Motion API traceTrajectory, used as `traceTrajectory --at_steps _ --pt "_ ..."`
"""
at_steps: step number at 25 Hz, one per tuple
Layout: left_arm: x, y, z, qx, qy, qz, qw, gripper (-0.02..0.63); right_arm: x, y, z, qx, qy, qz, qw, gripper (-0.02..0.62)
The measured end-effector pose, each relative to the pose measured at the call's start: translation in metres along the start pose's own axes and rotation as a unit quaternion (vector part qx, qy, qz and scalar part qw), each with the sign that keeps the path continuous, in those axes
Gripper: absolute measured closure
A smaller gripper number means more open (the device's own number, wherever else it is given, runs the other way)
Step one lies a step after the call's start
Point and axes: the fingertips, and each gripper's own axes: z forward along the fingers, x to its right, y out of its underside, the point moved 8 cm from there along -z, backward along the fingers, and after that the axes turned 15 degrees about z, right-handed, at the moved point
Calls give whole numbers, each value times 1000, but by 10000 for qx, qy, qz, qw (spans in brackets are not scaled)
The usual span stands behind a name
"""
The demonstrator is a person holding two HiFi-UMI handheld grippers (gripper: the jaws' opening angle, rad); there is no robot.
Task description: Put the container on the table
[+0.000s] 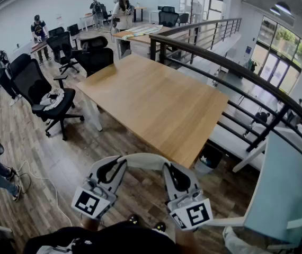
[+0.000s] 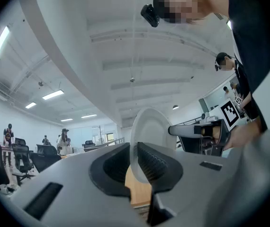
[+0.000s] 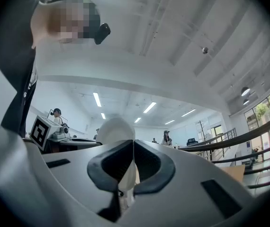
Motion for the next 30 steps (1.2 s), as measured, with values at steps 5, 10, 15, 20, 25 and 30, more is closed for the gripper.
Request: traceTrajectory --at_steps 5,10,15,20,25,30 --pt "-7 2 -4 -17 -43 -8 10000 555 -5 2 8 -14 -25 -2 10000 574" --pt "-15 7 -11 -39 -62 -35 10000 555 -10 9 15 -39 -33 13 10000 574" --pt "-22 13 -17 -17 -100 -113 9999 555 -15 14 22 -133 -51 -44 9999 574" --pt "-33 21 -23 -22 -133 -165 9998 555 -23 18 36 -111 -57 -58 9999 574" --pt "-52 33 -27 22 -121 -199 9997 555 -29 27 55 -160 -33 -109 9998 574" --pt "-71 44 -28 91 -104 -188 9997 555 -35 34 73 -163 4 -176 9997 574"
